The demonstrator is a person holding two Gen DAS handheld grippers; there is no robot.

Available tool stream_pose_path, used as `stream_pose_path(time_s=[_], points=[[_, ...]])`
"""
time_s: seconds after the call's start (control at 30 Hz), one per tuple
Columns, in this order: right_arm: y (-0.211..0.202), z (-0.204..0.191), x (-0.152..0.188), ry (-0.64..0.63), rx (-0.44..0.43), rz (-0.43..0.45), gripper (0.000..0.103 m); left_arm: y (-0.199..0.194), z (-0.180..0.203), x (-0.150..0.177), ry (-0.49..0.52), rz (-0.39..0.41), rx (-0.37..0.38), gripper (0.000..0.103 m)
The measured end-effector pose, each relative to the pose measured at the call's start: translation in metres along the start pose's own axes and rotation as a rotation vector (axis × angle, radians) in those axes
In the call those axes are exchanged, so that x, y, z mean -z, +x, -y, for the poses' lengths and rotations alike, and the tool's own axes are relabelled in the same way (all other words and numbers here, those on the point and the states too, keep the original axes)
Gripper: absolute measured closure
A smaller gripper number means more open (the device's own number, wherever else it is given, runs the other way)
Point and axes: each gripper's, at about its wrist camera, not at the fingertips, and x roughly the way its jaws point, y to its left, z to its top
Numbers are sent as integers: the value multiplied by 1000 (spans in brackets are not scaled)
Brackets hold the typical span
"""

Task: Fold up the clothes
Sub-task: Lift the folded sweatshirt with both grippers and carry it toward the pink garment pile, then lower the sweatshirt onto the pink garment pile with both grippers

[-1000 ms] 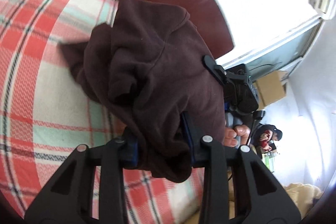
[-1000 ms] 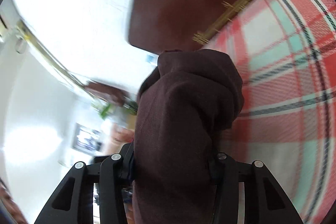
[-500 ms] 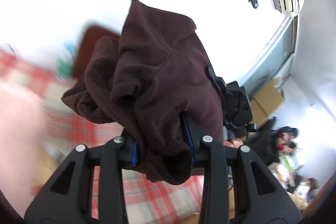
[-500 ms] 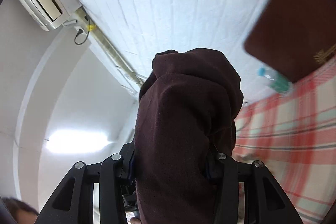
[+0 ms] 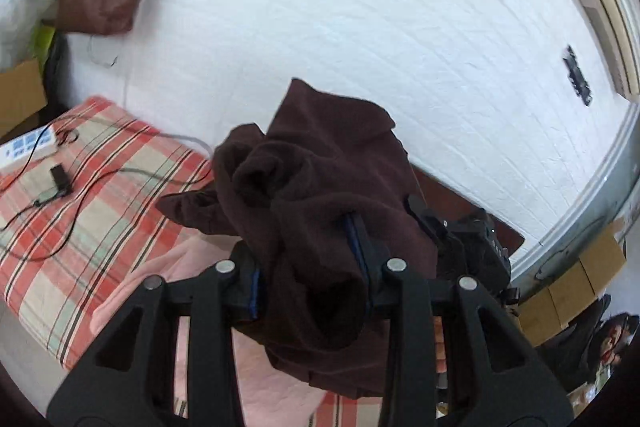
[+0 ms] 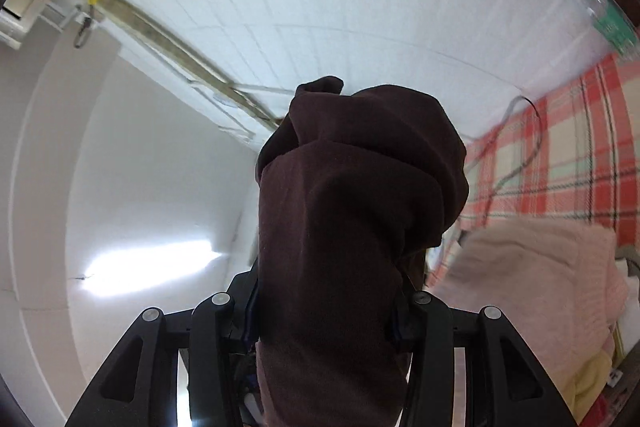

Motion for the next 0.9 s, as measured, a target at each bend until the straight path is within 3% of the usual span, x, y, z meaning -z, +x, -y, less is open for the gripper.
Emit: stream_pose_path(time_s=[0.07, 0.17, 0.27, 0.33, 0.4, 0.43, 0.57, 0.67, 0.73, 0.77, 0.8, 0.9], points=[[11, 30, 18, 19, 115, -55, 56, 11, -31, 15, -55, -33, -33, 66], [10, 55, 34, 43, 180, -70, 53, 23, -53, 38, -111, -59, -20, 66], [2, 42, 36, -29, 211, -93, 44, 23, -53, 41, -123, -61, 6, 64], [-11, 20, 36, -147, 299, -130, 32, 24, -53, 43, -131, -63, 24, 62], [-20, 12, 40, -182, 322, -171, 35, 26, -53, 46, -139, -67, 39, 61], [-20, 11, 42, -172, 311, -179, 46, 28, -54, 46, -142, -74, 42, 61], [-20, 16, 51, -24, 228, -168, 56, 24, -56, 39, -150, -65, 38, 61], [-12, 19, 48, 151, 68, -108, 60, 10, -55, 25, -151, -31, 30, 61], [-3, 14, 51, 180, -13, -64, 61, -3, -51, 16, -130, 9, 24, 61], [1, 12, 56, 169, -23, -66, 61, -8, -49, 14, -117, 28, 23, 61], [5, 11, 61, 159, -27, -71, 61, -11, -48, 14, -105, 38, 16, 53], [10, 24, 66, 121, 114, -109, 62, 3, -51, 28, -76, -1, -57, 44]])
